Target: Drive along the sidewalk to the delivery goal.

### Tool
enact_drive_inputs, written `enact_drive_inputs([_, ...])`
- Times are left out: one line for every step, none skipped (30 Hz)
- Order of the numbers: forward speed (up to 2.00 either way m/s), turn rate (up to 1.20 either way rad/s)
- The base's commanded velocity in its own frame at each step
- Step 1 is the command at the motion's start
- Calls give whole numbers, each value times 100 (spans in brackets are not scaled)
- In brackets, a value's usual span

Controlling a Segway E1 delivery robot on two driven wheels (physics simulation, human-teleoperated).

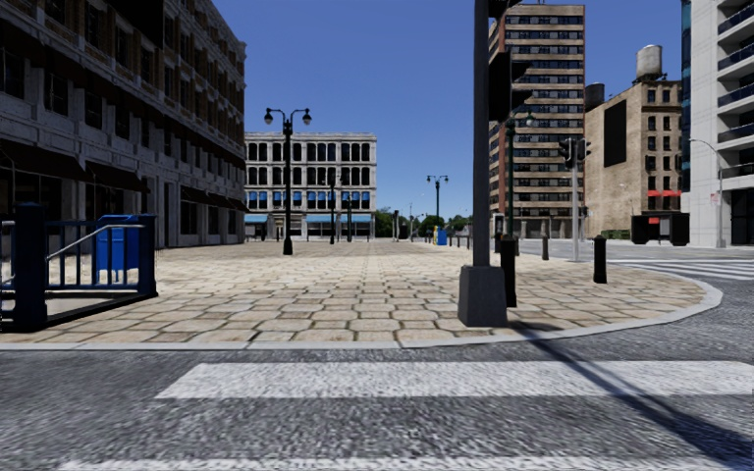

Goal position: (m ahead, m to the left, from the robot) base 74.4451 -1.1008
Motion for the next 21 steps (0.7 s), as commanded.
enact_drive_inputs([200, 0])
enact_drive_inputs([200, 0])
enact_drive_inputs([200, 0])
enact_drive_inputs([200, 0])
enact_drive_inputs([200, 0])
enact_drive_inputs([200, 0])
enact_drive_inputs([200, 0])
enact_drive_inputs([200, 8])
enact_drive_inputs([200, 19])
enact_drive_inputs([200, 19])
enact_drive_inputs([200, 27])
enact_drive_inputs([200, 29])
enact_drive_inputs([200, 29])
enact_drive_inputs([200, 29])
enact_drive_inputs([200, 0])
enact_drive_inputs([200, 0])
enact_drive_inputs([200, 0])
enact_drive_inputs([200, 0])
enact_drive_inputs([200, 0])
enact_drive_inputs([200, 0])
enact_drive_inputs([200, 0])
